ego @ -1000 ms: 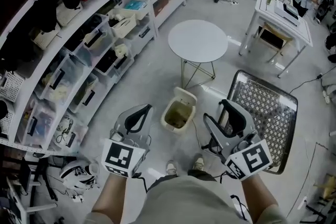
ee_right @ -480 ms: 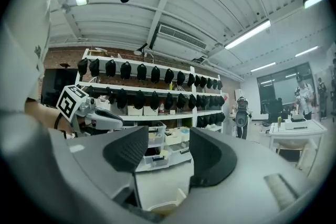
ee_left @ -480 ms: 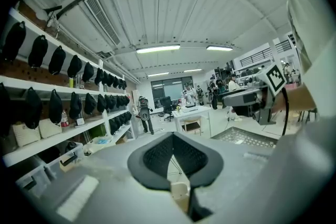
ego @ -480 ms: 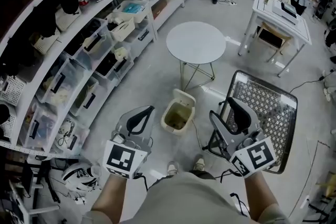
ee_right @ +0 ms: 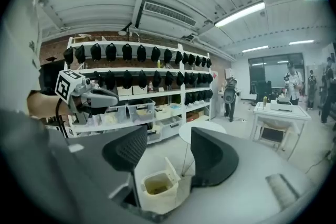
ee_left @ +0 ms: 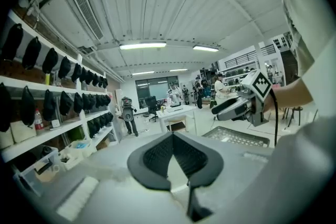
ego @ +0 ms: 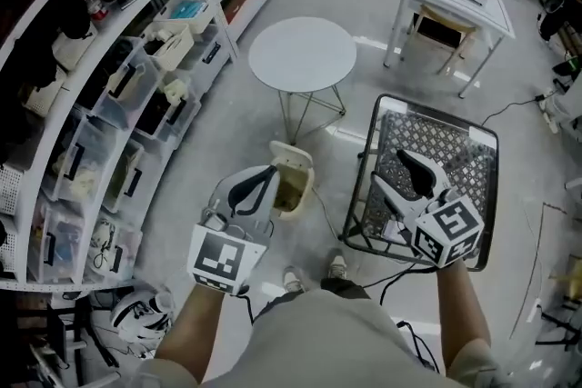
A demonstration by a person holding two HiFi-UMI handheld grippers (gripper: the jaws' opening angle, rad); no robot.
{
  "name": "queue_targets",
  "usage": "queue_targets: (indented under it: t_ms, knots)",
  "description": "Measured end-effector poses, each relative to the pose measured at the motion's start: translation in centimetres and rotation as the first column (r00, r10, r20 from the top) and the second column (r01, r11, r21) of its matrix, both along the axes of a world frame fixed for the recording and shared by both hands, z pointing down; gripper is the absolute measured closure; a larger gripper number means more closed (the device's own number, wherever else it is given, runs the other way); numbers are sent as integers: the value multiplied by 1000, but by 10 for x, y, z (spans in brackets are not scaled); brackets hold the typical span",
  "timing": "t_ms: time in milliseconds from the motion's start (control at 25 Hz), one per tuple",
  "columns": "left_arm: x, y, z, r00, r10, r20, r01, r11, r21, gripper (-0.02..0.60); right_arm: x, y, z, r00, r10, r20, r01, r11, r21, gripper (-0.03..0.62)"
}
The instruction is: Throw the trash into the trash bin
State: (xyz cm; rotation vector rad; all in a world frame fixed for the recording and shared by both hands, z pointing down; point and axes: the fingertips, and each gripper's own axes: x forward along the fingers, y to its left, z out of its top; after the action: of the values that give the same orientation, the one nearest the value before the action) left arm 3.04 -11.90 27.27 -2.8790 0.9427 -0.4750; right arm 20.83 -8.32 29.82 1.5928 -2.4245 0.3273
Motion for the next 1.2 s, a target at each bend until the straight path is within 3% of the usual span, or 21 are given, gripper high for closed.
queue_targets:
  t_ms: [200,320,480,760,1200]
  knots:
    - [53,1,37,994,106,38,-104,993,-50,580,41,13,53,999,40,-12,-41,991,-124,309]
    - [84,7,66,985,165,58,-157,981,-111,580,64,25,87,996,82,40,-73,979,-192,309]
    - [120,18,105,969,231,89,-211,959,-188,580,90,47,138,994,113,4,-107,952,-288,299]
    - [162,37,175,948,298,116,-242,906,-347,580,118,87,240,991,136,1,-118,864,-489,276]
    - [191,67,264,900,390,192,-250,826,-506,580,130,141,358,996,24,-91,-79,741,-667,232]
